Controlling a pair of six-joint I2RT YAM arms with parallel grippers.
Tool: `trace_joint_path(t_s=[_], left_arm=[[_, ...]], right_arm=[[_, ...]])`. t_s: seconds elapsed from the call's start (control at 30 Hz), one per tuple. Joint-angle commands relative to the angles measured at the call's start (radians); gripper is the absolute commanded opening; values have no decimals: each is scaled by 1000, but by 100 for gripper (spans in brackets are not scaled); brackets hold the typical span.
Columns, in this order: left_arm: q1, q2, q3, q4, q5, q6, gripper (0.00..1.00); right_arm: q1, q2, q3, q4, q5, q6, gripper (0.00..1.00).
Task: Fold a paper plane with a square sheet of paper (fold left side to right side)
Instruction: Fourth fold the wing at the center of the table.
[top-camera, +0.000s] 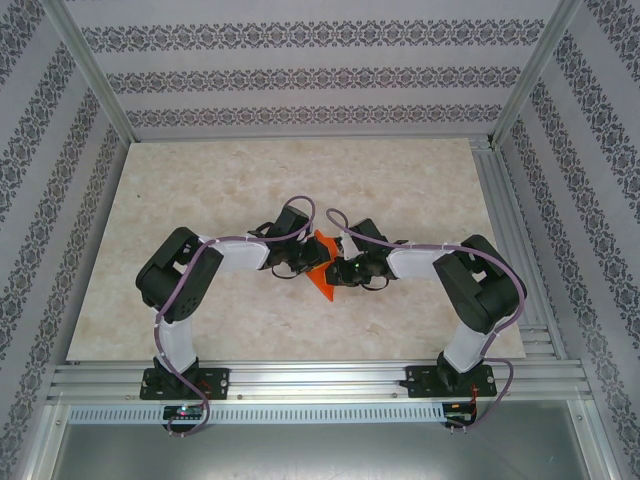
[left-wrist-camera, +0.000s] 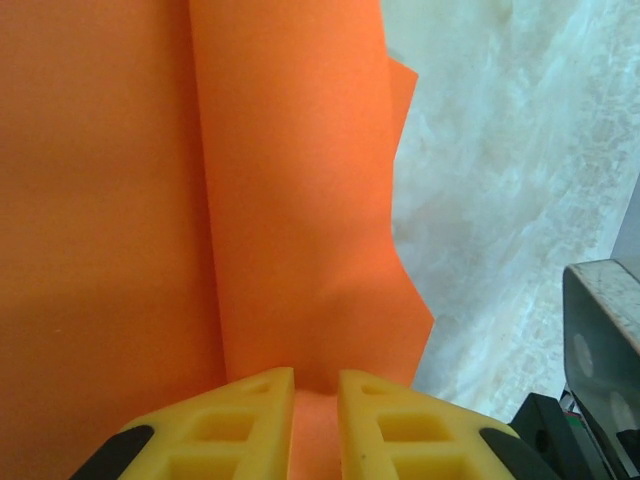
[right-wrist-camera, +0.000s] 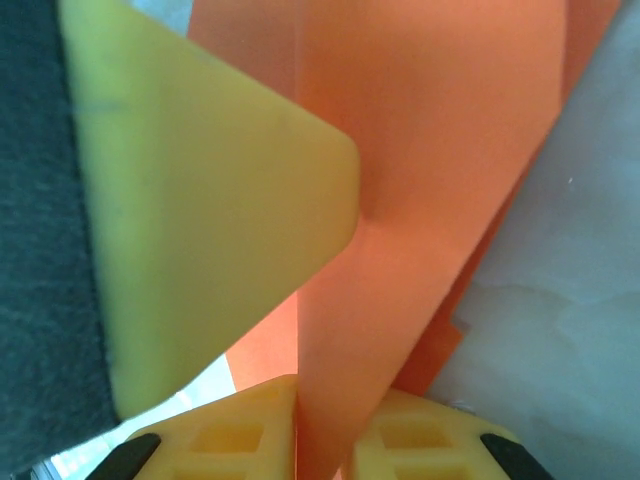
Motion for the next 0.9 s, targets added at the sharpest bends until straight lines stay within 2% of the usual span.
trace_joint_path(t_s=[0.0,0.4,0.67,0.87], left_arm=[[6,23,-22,10,-11,-5,21],[6,25,-15,-2,-13,3,21],[6,20,-16,-5,-11,3,21],[6,20,-19,0,-11,2,21]], right_arm=[[8,32,5,-21,40,-13,20],[-12,-63,5,-41,24,-2,29],[-104,-210,-28,-65,-28,12,35],[-133,-157,14,-43,-79,89,34]])
